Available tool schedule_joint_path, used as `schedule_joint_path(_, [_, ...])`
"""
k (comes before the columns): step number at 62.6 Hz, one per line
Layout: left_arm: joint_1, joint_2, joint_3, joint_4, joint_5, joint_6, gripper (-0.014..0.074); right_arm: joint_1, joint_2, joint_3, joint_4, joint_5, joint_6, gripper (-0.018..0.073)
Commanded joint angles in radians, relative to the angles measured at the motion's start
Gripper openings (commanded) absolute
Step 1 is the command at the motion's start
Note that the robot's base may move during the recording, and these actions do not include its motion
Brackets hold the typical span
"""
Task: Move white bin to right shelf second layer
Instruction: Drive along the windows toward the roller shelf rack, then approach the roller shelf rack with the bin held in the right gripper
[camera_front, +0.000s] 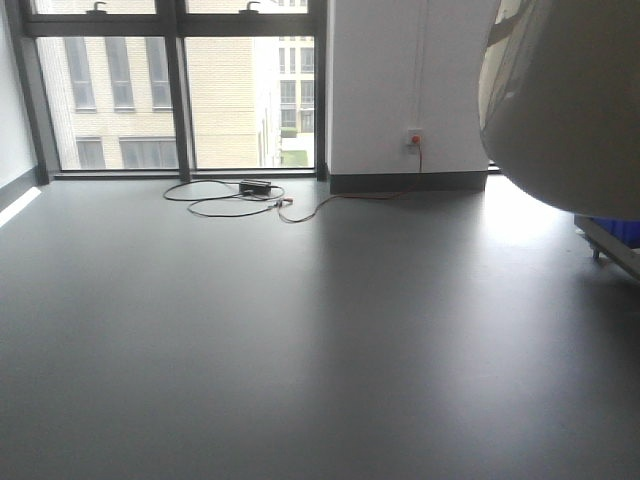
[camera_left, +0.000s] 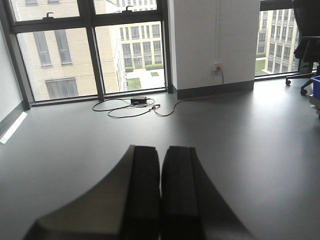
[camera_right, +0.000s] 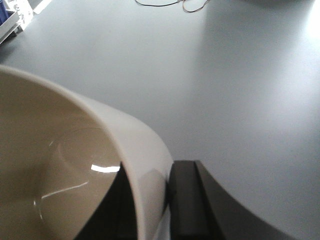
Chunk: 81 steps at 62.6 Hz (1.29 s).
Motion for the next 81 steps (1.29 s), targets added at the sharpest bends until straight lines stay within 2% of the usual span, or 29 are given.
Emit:
schedule_joint_path(1, [-0.001,-0.014,0.037,0.0,-0.085,0.002,0.0085,-0.007,-0.007,-0.031,-0.013,-0.097,0.004,0.0053])
schedule_joint_path(81, [-0.001,-0.014,0.037,0.0,-0.085,0.002,0.0085,-0.007,-0.007,-0.031,-0.013,-0.097,0.004,0.0053])
